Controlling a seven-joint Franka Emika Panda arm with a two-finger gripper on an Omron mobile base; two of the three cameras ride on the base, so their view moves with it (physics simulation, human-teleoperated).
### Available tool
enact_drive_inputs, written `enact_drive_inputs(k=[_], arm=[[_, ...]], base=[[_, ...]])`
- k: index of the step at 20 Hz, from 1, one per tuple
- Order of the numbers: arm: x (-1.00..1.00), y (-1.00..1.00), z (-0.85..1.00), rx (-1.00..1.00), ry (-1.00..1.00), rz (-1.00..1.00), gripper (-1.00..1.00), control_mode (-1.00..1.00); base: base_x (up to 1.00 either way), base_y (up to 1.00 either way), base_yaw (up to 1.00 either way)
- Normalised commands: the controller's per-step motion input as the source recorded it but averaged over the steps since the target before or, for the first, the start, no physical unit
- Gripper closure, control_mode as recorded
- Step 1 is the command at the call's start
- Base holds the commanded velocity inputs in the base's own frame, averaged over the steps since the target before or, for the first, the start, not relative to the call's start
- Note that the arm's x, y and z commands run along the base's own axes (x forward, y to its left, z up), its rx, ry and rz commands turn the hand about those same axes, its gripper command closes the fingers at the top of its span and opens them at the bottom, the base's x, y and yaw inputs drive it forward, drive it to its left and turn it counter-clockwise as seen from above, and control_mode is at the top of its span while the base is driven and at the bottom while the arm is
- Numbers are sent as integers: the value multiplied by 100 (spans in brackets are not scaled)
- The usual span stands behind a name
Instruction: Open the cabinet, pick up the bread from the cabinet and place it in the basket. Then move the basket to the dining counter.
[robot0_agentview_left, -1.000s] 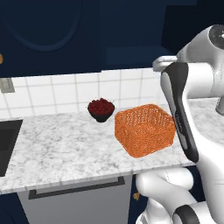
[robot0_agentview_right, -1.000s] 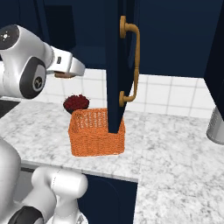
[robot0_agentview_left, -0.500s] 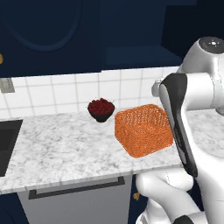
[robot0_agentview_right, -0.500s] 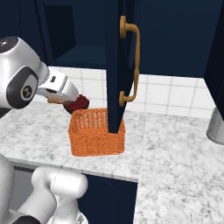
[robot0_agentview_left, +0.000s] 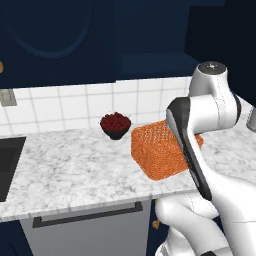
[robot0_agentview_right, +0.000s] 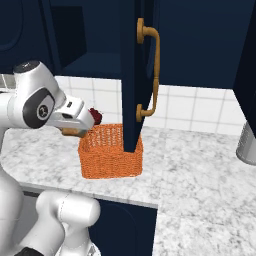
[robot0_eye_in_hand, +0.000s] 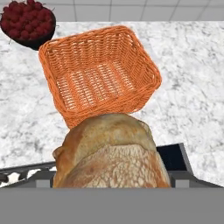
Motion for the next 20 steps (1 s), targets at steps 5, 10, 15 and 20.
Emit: enact_drive_inputs(k=[5, 10, 15, 20], arm=[[29, -2, -42, -2, 4, 0, 100, -100], [35, -12, -34, 0, 0, 1, 100, -100], [40, -6, -35, 1, 0, 8, 100, -100], [47, 0, -34, 0, 0, 8, 100, -100]], base=[[0, 0, 0], [0, 0, 0], [0, 0, 0], [0, 0, 0]])
